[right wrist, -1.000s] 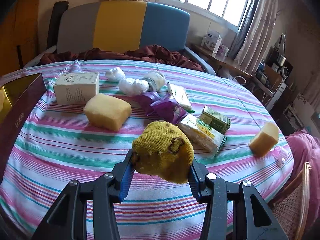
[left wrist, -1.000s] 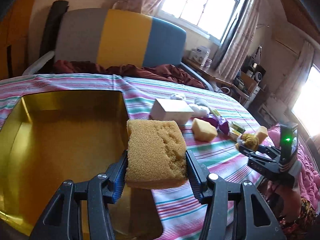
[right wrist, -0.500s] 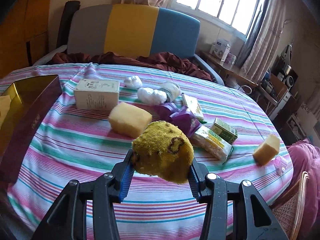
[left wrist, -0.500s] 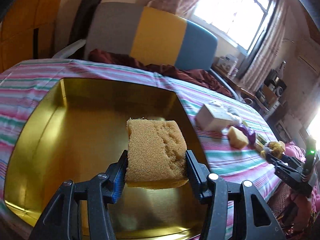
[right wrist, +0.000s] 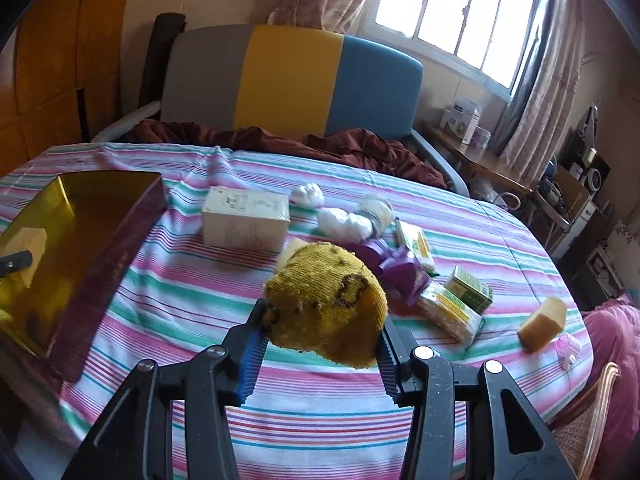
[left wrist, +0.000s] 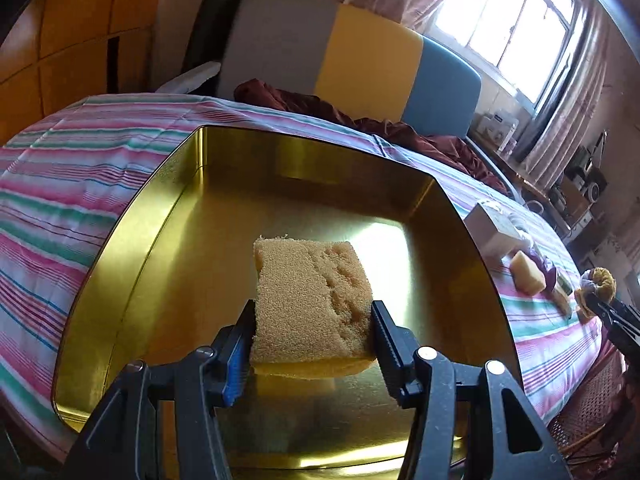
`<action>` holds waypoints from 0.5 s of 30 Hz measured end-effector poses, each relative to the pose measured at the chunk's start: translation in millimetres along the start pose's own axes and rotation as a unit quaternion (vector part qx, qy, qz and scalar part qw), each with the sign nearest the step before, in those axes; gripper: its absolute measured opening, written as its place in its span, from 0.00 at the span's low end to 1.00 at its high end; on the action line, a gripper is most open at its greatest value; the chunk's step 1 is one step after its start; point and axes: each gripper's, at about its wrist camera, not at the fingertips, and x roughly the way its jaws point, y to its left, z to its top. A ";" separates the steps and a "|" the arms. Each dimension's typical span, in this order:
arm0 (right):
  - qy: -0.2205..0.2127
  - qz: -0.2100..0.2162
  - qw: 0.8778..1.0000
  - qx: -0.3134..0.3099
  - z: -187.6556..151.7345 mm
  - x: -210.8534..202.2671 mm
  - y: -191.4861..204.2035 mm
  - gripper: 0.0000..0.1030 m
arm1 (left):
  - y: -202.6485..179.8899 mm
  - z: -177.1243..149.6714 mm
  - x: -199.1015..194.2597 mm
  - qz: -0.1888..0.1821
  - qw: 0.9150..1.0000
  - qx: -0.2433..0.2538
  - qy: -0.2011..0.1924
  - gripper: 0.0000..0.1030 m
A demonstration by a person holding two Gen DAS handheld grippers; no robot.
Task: Organize objects
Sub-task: 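Carry the sponge into the gold tray and open the left gripper while the right gripper carries the knitted ball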
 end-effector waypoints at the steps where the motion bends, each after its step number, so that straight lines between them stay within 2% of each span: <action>1: -0.002 0.002 1.000 -0.001 1.8 -1.4 2.1 0.48 | 0.9 1.3 0.7 0.000 1.000 0.000 0.000 0.53; 6: -0.010 0.022 1.000 -0.005 11.1 -6.5 16.8 0.48 | 5.3 17.9 14.0 0.007 1.000 -0.005 0.018 0.53; 12: -0.013 0.048 0.999 -0.007 16.6 -8.0 34.4 0.48 | 14.1 51.2 41.9 0.033 0.998 -0.017 0.049 0.53; 15: -0.017 0.064 0.998 -0.006 20.4 -8.9 41.2 0.48 | 19.5 63.3 56.8 0.043 0.995 -0.034 0.080 0.54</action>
